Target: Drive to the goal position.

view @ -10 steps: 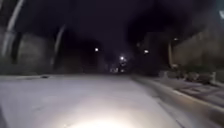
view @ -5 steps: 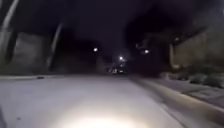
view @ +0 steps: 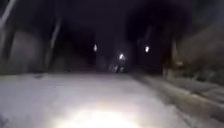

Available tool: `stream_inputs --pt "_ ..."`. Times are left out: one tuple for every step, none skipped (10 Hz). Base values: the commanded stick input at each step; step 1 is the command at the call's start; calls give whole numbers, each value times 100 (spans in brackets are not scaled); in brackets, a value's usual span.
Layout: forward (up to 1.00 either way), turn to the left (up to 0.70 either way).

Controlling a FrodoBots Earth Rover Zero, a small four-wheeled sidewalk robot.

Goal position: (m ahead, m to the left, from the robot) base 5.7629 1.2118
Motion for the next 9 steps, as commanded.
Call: stream_inputs --pt "70 -10" --pt "70 -16" --pt "70 -23" --pt "70 -29" --pt "70 -35" --pt "70 -35" --pt "70 -21" --pt "70 -5" --pt "70 0"
